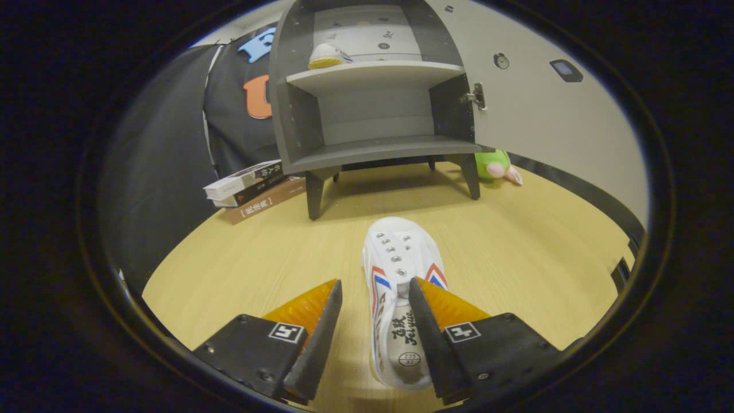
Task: Open the shoe cabinet door, grab the shoes and put them into the shoe cabinet, then close the shoe cabinet door.
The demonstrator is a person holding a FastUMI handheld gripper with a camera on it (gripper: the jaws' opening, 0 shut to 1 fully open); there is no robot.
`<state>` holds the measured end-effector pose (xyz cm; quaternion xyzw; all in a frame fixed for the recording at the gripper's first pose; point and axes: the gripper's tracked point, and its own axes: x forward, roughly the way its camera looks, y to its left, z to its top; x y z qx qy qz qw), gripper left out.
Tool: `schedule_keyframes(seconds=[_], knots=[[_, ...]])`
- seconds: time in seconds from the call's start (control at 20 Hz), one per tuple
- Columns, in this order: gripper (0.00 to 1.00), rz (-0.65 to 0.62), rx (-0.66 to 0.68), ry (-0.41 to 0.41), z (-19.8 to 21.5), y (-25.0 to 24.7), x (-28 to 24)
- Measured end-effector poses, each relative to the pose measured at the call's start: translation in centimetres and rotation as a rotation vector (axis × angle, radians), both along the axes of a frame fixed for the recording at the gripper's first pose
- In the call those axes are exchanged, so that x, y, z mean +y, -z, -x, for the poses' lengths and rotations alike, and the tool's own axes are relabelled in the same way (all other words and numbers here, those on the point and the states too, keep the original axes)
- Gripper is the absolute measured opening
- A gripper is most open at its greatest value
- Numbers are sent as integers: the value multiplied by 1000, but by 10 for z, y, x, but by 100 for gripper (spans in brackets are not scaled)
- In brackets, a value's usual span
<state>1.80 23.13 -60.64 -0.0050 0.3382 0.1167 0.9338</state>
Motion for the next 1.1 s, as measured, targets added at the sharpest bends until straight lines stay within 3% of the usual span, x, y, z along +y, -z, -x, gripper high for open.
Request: schedule_keyframes(seconds=[0.05,0.15,0.3,0.55,0.65,0.9,1.1], knots=[[69,8,-3,14,-2,1,-2],[46,-7,10,24,-2,1,-4],[35,-93,61,8,5,1,0],[28,-65,52,-33,-9,10,5],[26,-115,79,-46,-26,13,18],[7,-186,75,-73,-29,9,22],[7,-169,29,-96,-23,7,22]])
